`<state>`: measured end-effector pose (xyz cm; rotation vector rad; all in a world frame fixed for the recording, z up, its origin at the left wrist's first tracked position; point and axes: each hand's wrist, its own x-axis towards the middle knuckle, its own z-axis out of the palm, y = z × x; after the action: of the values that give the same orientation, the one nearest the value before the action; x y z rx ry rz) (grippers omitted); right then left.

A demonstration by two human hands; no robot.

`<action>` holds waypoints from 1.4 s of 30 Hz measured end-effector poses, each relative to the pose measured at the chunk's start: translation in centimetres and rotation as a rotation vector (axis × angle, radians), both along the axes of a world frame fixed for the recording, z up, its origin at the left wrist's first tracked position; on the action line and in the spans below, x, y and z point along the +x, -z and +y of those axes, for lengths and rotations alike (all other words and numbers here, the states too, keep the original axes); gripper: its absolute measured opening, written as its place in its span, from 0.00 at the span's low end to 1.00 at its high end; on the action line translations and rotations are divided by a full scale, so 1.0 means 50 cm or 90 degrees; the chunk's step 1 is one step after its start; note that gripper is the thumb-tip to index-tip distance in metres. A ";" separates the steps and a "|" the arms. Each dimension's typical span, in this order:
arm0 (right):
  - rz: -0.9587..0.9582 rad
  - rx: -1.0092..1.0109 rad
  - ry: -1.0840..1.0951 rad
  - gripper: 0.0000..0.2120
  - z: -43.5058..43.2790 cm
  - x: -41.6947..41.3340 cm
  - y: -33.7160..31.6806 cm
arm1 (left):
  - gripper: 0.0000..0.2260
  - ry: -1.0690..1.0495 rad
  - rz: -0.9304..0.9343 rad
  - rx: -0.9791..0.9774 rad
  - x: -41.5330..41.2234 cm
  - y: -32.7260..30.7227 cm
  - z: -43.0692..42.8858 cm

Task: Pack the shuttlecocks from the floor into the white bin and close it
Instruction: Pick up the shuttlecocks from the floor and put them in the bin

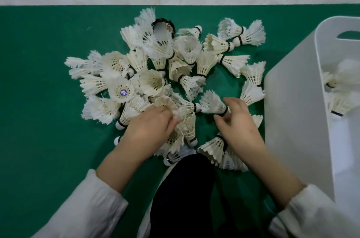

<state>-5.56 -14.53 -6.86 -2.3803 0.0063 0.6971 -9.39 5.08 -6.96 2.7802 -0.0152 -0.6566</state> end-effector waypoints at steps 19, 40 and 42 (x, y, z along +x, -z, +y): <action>-0.110 -0.311 -0.214 0.20 0.027 0.091 0.026 | 0.11 -0.341 -0.148 -0.244 0.013 -0.048 -0.012; -0.155 -0.121 -0.068 0.07 0.009 0.068 0.026 | 0.22 -0.067 -0.039 0.110 0.174 0.012 -0.073; -0.156 -0.139 -0.087 0.08 0.010 0.072 0.022 | 0.18 -0.070 -0.008 0.148 0.186 0.022 -0.082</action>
<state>-1.94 -14.05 -7.95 -2.6826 -0.1951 0.4813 -0.07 0.98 -8.06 2.9801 0.2241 -0.6508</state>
